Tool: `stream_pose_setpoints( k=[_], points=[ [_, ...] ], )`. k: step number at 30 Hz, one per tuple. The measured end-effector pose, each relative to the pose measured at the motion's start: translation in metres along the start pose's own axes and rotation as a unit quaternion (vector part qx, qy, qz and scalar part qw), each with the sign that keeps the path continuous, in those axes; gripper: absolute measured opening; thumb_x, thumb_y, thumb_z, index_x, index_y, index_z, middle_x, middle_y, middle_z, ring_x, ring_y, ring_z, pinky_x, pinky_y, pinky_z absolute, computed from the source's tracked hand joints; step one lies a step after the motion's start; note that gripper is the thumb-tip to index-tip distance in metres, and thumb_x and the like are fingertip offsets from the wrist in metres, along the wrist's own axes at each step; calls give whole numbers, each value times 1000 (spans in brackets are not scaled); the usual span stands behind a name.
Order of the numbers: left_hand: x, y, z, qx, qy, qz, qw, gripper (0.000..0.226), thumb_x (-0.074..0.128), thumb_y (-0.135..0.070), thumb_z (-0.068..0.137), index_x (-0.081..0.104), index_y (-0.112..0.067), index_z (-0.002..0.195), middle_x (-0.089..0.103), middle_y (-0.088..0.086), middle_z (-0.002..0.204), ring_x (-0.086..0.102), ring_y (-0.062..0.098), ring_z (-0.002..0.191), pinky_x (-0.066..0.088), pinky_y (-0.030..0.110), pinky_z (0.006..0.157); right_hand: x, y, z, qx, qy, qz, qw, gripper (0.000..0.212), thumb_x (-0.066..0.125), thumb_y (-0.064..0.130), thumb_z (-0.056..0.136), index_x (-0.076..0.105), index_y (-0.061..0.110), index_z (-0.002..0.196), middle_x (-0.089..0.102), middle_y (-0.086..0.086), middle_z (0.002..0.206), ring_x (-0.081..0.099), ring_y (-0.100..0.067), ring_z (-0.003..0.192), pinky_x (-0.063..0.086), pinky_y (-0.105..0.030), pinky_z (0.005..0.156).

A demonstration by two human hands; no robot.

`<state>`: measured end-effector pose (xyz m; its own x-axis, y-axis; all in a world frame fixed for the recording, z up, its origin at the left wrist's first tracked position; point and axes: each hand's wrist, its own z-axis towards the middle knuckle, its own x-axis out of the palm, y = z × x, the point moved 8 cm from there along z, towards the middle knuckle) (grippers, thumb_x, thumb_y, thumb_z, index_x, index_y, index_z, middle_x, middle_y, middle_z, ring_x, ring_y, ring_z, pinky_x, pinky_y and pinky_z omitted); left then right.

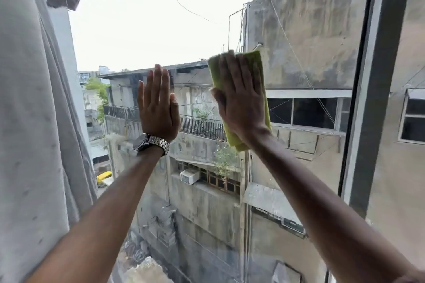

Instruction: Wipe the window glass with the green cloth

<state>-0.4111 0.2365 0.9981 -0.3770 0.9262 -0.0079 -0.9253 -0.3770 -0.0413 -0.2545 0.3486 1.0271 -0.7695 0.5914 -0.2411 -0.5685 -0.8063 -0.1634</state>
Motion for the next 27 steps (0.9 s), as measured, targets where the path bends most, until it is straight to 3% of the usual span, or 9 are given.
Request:
stream_pose_setpoints(
  k=[4, 6, 10, 14, 17, 20, 24, 27],
  points=[
    [-10, 11, 8, 75, 40, 27, 996, 52, 32, -23, 103, 33, -10, 154, 34, 12, 163, 30, 22, 152, 32, 45, 121, -18, -8, 114, 12, -20, 6, 1000, 65, 14, 51, 107, 18, 16, 162, 18, -9, 170, 12, -29, 159, 10, -48, 131],
    [-18, 28, 12, 90, 37, 33, 995, 52, 31, -23, 104, 33, -7, 153, 34, 13, 163, 31, 24, 152, 34, 49, 120, -25, -3, 145, 21, -27, 13, 999, 65, 10, 50, 106, 17, 18, 162, 17, -9, 171, 11, -30, 159, 9, -49, 131],
    [-27, 72, 7, -57, -5, 23, 998, 55, 30, -21, 104, 23, -5, 156, 21, 15, 167, 17, 27, 157, 16, 52, 129, -24, 4, 163, 22, -58, 13, 998, 62, 14, 48, 106, 19, 19, 162, 21, -9, 170, 15, -31, 158, 11, -51, 130],
    [-18, 81, -2, -55, -12, 5, 998, 56, 27, -24, 104, 21, -10, 157, 20, 13, 168, 15, 24, 158, 13, 54, 129, -6, 35, 91, -107, -70, -19, 992, 56, 23, 40, 111, 20, 18, 162, 22, -12, 169, 16, -33, 157, 17, -54, 129],
    [-15, 85, -2, -47, -17, 5, 999, 56, 22, -28, 104, 23, -11, 157, 23, 13, 167, 15, 24, 158, 16, 57, 127, 39, 88, -39, -240, 33, -30, 970, 60, 29, 41, 111, 11, 19, 163, 16, -10, 171, 11, -33, 158, 15, -56, 129],
    [-17, 87, -4, -40, -15, 7, 999, 56, 22, -28, 104, 24, -12, 157, 23, 12, 167, 16, 23, 158, 16, 55, 128, 68, 116, -134, -330, 114, -32, 936, 64, 47, 43, 105, 28, 18, 160, 31, -6, 166, 30, -29, 154, 23, -52, 127],
    [-16, 89, -4, -43, 4, 2, 999, 56, 22, -28, 103, 23, -14, 158, 21, 10, 168, 13, 21, 158, 11, 49, 131, 70, 112, -136, -368, 150, -41, 917, 59, 46, 42, 103, 37, 18, 157, 38, -3, 164, 40, -22, 149, 41, -44, 120],
    [-17, 90, -4, -51, 6, -1, 999, 57, 20, -29, 103, 24, -13, 157, 22, 9, 168, 14, 20, 158, 11, 48, 131, 58, 101, -95, -351, 123, -39, 928, 58, 36, 41, 106, 32, 19, 159, 31, -3, 166, 33, -21, 153, 34, -45, 124]
  ],
)
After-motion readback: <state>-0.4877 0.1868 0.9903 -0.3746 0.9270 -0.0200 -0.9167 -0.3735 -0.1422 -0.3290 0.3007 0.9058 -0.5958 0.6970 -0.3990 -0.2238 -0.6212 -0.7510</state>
